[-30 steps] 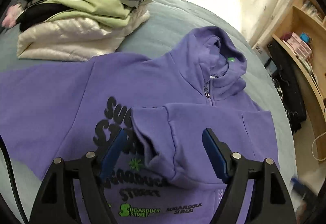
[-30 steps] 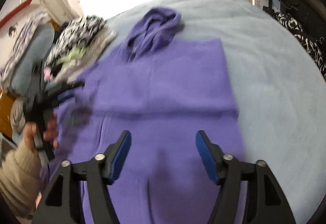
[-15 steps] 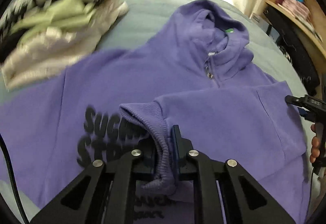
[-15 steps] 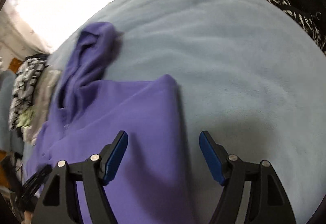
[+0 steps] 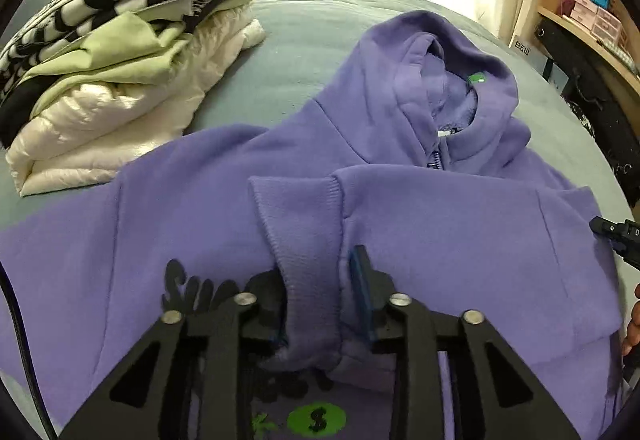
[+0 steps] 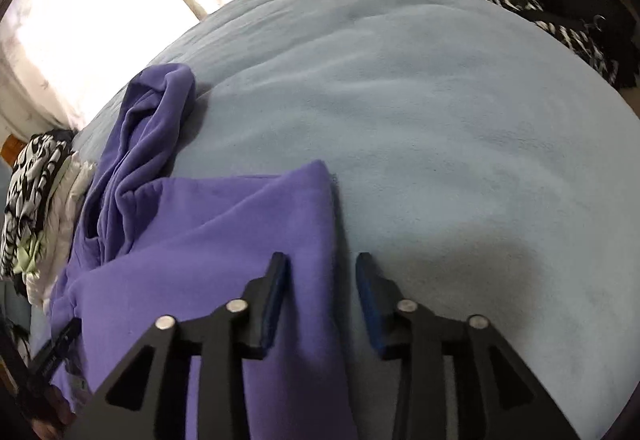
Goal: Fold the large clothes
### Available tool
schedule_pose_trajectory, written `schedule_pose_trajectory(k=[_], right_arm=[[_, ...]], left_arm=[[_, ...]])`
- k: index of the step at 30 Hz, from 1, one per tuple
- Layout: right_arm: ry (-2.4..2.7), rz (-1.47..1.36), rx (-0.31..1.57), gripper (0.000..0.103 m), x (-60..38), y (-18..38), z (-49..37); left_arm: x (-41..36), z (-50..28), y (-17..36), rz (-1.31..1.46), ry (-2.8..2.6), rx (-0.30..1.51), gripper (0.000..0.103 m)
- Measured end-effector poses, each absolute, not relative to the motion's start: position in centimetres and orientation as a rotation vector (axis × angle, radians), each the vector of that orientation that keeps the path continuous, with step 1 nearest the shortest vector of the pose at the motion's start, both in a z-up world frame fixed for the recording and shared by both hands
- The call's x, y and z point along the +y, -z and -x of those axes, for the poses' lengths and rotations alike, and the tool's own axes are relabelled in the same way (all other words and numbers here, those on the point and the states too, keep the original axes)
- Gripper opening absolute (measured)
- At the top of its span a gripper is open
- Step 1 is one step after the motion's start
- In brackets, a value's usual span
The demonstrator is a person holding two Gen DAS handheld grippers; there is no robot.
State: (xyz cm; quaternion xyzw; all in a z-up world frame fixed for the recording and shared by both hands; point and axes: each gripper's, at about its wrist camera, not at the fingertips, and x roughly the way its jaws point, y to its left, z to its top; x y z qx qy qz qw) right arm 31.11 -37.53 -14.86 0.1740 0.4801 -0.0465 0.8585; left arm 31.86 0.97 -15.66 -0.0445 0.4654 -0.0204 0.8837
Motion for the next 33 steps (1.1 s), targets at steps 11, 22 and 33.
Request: schedule_pose_trajectory(k=[11, 22, 33], right_arm=[[-0.049, -0.246, 0.923, 0.052, -28.2, 10.9, -26.5], [-0.088, -0.120, 1.033, 0.050, -24.5, 15.2, -24.9], [0.160, -0.112, 0.996, 0.042, -31.9, 14.1, -20.6]], left_arm=[[0.5, -27.9, 11.5, 0.234, 0.079, 0.928, 0.049], [-4.6, -28.2, 16.6, 0.112, 0.051, 1.032, 0.050], [-4.4, -26.5, 15.3, 0.087, 0.051, 1.017, 0.043]])
